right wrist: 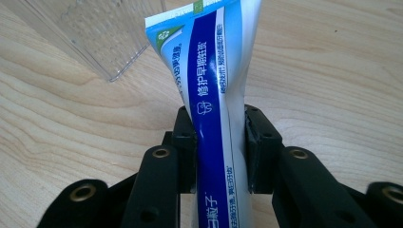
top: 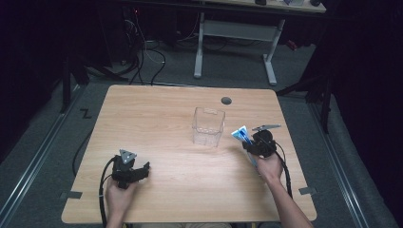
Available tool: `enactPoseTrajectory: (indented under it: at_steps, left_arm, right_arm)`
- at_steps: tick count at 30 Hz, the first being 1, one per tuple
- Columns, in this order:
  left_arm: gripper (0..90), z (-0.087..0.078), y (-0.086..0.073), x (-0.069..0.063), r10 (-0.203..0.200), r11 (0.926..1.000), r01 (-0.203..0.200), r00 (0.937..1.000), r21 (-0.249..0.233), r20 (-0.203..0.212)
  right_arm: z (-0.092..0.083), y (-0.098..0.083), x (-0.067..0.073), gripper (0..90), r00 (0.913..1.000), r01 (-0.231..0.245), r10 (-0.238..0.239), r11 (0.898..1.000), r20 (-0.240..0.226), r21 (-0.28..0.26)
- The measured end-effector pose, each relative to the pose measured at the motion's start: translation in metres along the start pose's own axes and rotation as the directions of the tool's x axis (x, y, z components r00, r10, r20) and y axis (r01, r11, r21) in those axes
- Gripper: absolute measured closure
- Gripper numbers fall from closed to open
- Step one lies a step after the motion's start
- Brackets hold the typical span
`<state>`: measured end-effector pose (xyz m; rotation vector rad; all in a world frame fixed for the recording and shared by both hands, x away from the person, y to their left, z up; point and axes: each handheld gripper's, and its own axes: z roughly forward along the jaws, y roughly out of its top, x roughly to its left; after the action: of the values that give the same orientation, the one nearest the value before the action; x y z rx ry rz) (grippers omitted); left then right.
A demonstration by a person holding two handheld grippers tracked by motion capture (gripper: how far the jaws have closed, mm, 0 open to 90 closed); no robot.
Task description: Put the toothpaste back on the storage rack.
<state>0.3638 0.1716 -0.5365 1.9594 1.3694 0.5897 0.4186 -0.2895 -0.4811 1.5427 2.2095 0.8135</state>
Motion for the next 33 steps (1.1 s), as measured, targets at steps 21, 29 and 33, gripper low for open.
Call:
enactPoseTrajectory:
  at_steps: [21, 29, 33]
  left_arm:
    - [24.6, 0.000, 0.000, 0.000, 0.000, 1.0000, 0.000, 1.0000, 0.000, 0.001]
    - [24.6, 0.000, 0.000, 0.000, 0.001, 1.0000, -0.001, 1.0000, 0.001, 0.001]
    - [24.6, 0.000, 0.000, 0.000, 0.001, 1.0000, -0.001, 1.0000, 0.000, 0.001]
  right_arm:
    - [0.000, -0.005, 0.010, 70.4, 0.9994, 0.028, -0.028, 1.000, -0.018, -0.001]
    - [-0.007, -0.004, 0.013, 70.5, 0.9984, 0.043, -0.044, 0.999, -0.036, -0.032]
    - [-0.013, -0.003, 0.013, 70.5, 0.9982, 0.041, -0.043, 0.998, -0.042, -0.054]
